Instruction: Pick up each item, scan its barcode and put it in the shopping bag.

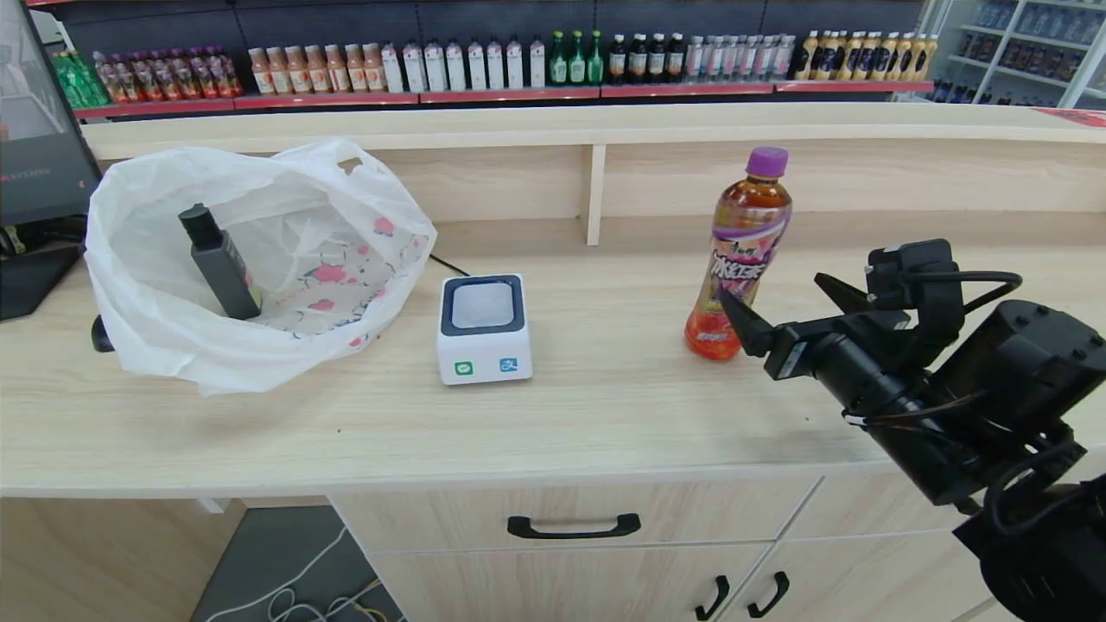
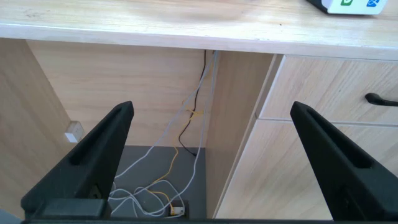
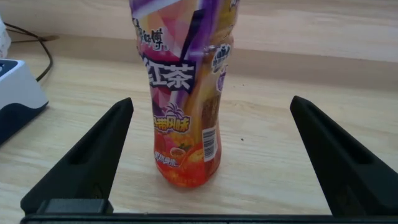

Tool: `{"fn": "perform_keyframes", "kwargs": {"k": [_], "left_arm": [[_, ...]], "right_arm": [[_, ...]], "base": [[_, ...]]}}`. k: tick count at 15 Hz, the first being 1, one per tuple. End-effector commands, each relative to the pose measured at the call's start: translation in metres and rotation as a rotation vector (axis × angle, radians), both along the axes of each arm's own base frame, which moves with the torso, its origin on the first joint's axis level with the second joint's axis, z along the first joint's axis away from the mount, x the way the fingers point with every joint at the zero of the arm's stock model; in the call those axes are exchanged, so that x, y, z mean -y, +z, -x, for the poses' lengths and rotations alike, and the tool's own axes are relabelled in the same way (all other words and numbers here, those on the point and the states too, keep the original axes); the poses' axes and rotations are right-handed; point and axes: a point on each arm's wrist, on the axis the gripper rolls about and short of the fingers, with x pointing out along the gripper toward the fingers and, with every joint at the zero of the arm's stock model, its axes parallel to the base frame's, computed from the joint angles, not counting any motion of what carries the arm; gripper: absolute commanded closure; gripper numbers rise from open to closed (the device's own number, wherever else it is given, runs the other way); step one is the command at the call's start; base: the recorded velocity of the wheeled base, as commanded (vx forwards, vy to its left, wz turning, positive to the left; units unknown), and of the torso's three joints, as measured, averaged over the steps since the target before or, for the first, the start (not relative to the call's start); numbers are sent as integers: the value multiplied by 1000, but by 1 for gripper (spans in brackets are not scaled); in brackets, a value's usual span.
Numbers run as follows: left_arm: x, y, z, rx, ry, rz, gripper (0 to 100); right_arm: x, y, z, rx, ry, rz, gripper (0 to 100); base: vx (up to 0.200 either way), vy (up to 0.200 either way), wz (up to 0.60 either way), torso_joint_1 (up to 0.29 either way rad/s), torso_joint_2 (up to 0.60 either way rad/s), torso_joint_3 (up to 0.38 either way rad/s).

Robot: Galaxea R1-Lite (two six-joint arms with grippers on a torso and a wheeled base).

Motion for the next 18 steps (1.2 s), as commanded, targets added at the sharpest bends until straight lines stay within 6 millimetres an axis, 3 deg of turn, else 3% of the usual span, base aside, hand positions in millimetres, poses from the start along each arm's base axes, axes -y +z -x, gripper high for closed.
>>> {"fn": "perform_keyframes", "kwargs": {"k": [1,18], "left_arm": [[0,0,0,0,0,1,0],[0,0,0,0,0,-1,0]], "right_arm": [[-5,-4,-12,-3,-1,2,0],[-31,-4,-73,79,-4,-40,0]], "base": [[0,0,0,0,0,0],[0,0,0,0,0,0]]}}
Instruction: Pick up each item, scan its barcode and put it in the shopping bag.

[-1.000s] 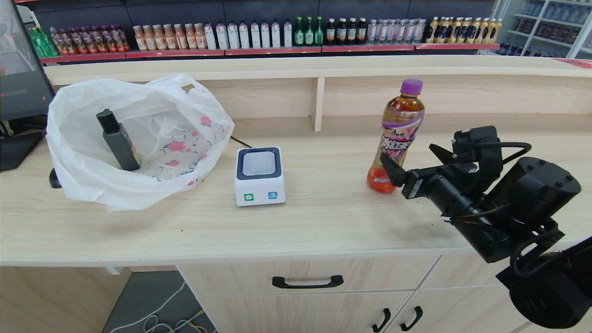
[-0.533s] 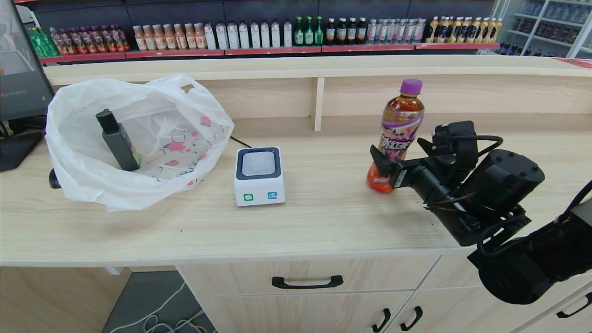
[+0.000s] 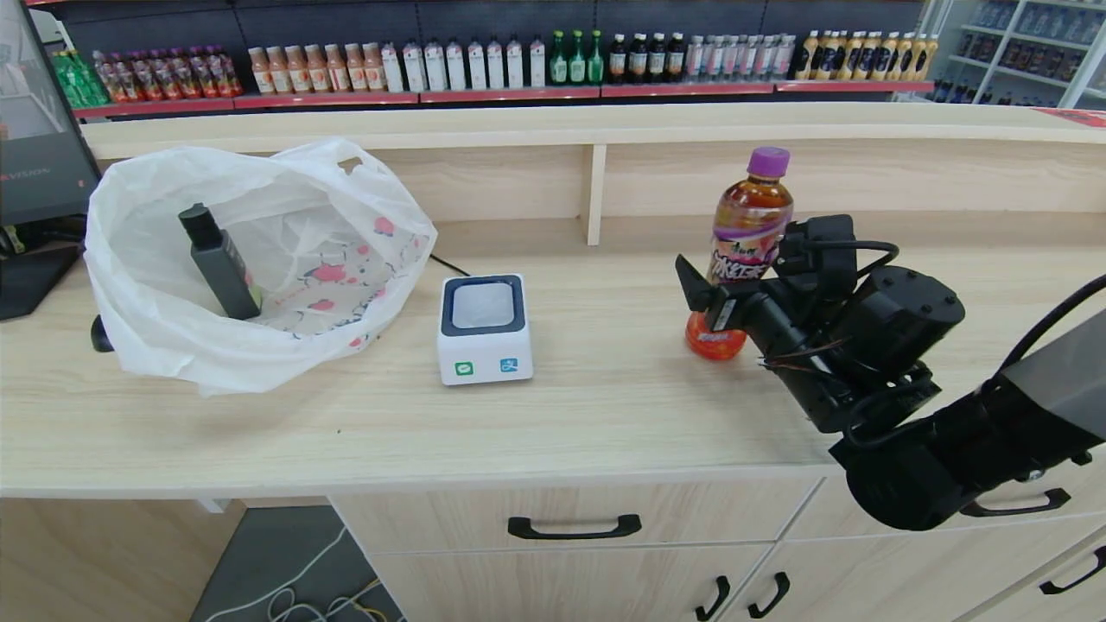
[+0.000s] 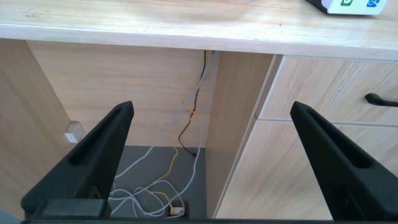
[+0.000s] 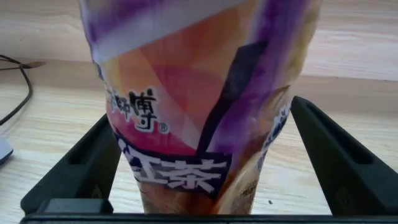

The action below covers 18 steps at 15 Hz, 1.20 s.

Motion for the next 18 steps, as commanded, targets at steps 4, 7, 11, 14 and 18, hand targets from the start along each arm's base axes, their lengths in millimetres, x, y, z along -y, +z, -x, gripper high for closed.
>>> {"fn": "perform_keyframes", "kwargs": {"k": [4,7,11,14,18], "left_arm": [[0,0,0,0,0,-1,0],[0,0,0,0,0,-1,0],[0,0,0,0,0,1,0],[0,0,0,0,0,-1,0],[0,0,0,0,0,-1,0]], "right_arm": [[-2,2,-4,12,0,-5,0],[-2,4,-3,16,-1,-8,0],[-3,3,-2,10,-17,-13,0],[-8,4,7,4,13,-35,100],[-7,15,15,28,26,-50,100]], "base": [[0,0,0,0,0,0],[0,0,0,0,0,0],[0,0,0,0,0,0],[0,0,0,0,0,0],[0,0,0,0,0,0]]}}
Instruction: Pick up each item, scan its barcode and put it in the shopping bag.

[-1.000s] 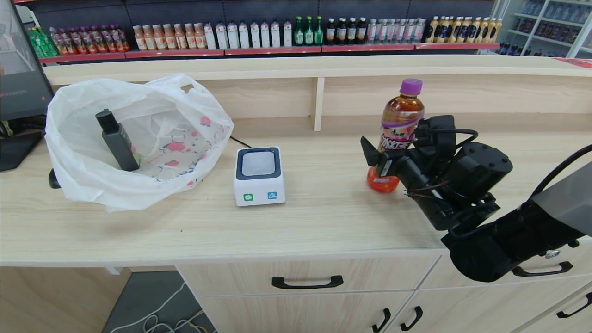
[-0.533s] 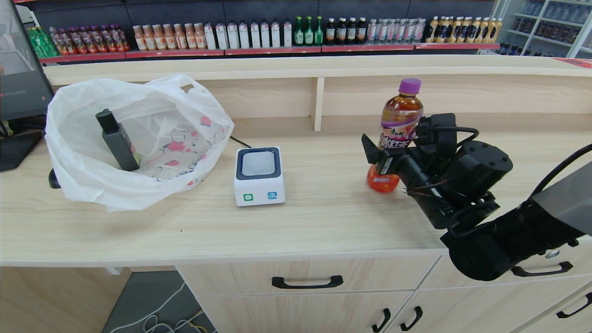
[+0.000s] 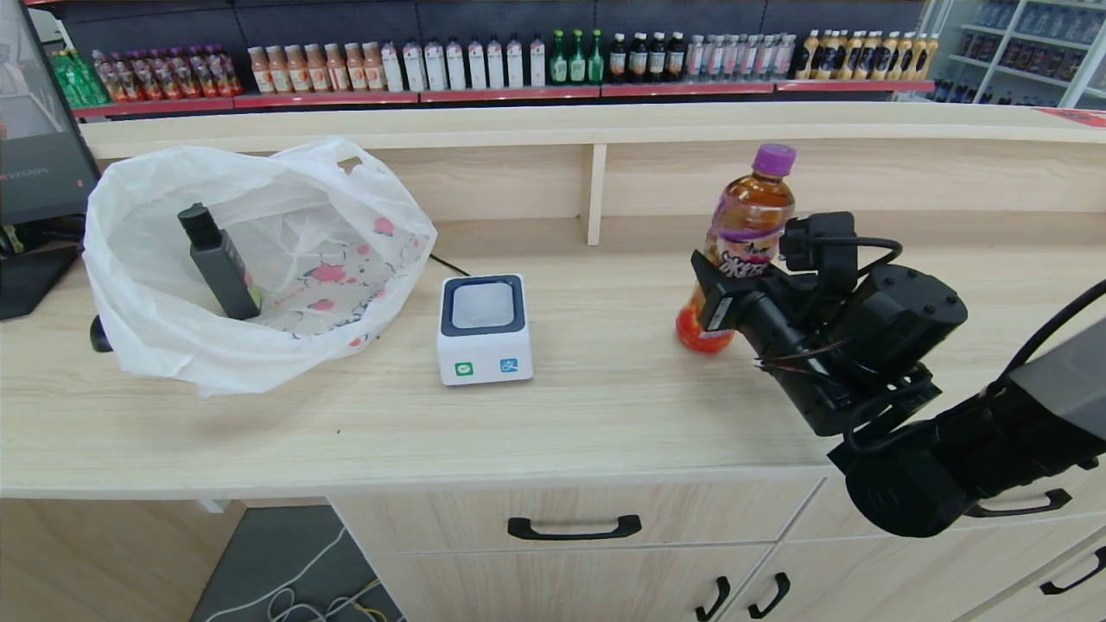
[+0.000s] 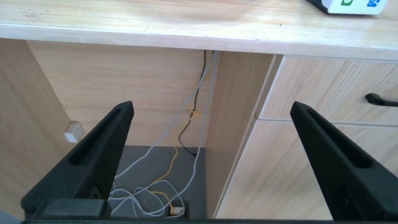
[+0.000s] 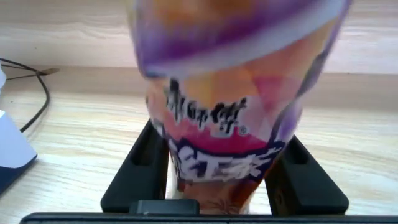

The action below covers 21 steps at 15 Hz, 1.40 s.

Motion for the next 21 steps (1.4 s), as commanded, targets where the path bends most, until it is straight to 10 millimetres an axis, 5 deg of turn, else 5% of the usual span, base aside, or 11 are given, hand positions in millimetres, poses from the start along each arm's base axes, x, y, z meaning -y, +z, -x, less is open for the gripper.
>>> {"fn": "perform_keyframes", "kwargs": {"k": [1,10,15,21], "left_arm": [[0,0,0,0,0,1,0],[0,0,0,0,0,1,0],[0,0,0,0,0,1,0],[0,0,0,0,0,1,0]], "right_arm": [[2,10,6,26,3,-13,100],[-1,19,30,34,49,-15,100],[-9,30,76,33,140,-19,100],[27,29,133,11,99,-21,100]], "base": [[0,0,0,0,0,0],[0,0,0,0,0,0],[0,0,0,0,0,0],[0,0,0,0,0,0]]}}
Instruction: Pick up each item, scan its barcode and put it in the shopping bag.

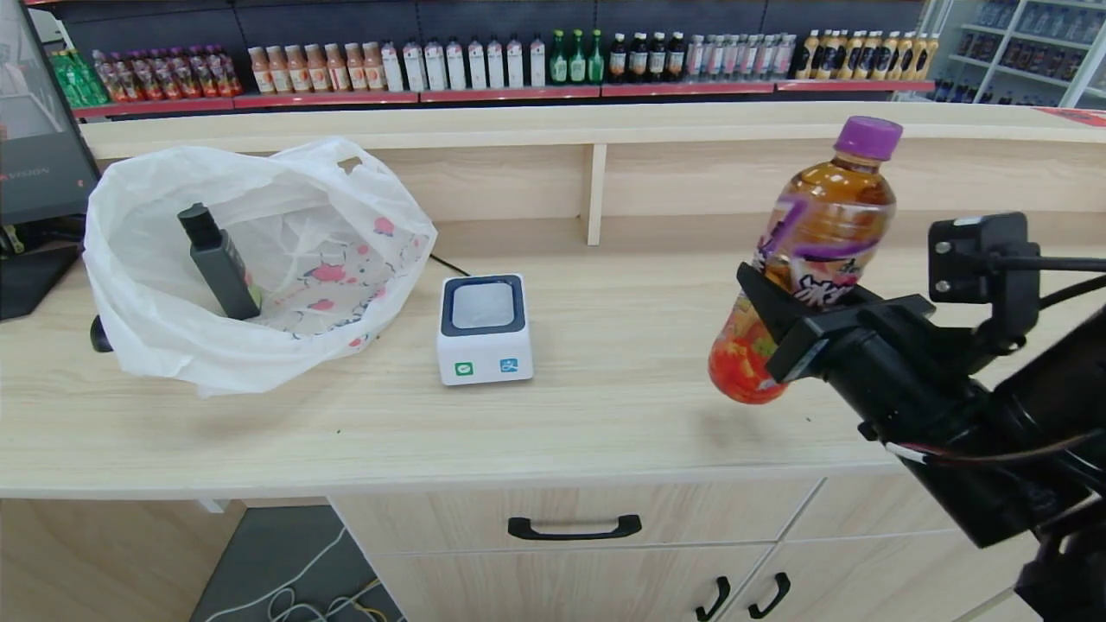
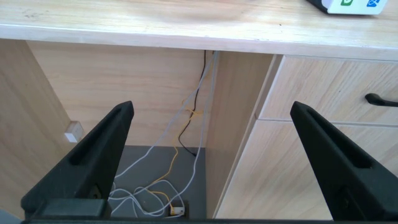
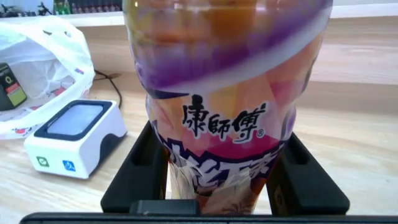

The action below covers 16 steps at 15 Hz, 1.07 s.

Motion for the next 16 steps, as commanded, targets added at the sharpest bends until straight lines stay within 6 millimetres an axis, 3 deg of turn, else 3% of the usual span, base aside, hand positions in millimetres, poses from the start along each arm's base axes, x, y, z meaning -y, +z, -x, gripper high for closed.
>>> {"fn": "perform_keyframes", "kwargs": {"k": [1,6,11,12,16], "left_arm": [[0,0,0,0,-2,1,0],[0,0,0,0,0,-1,0],[0,0,0,0,0,1,0],[0,0,0,0,0,1,0],[0,0,0,0,0,-1,0]], "right_arm": [[21,1,30,3,-16,-6,100],[56,-17,79,-29,-25,32,100],[62,-26,89,-50,-19,55,100],[66,-28,100,-26,2,99,100],[66,-24,106,66,119,196,100]], "base": [[0,0,0,0,0,0],[0,0,0,0,0,0],[0,0,0,0,0,0],[0,0,0,0,0,0],[0,0,0,0,0,0]]}}
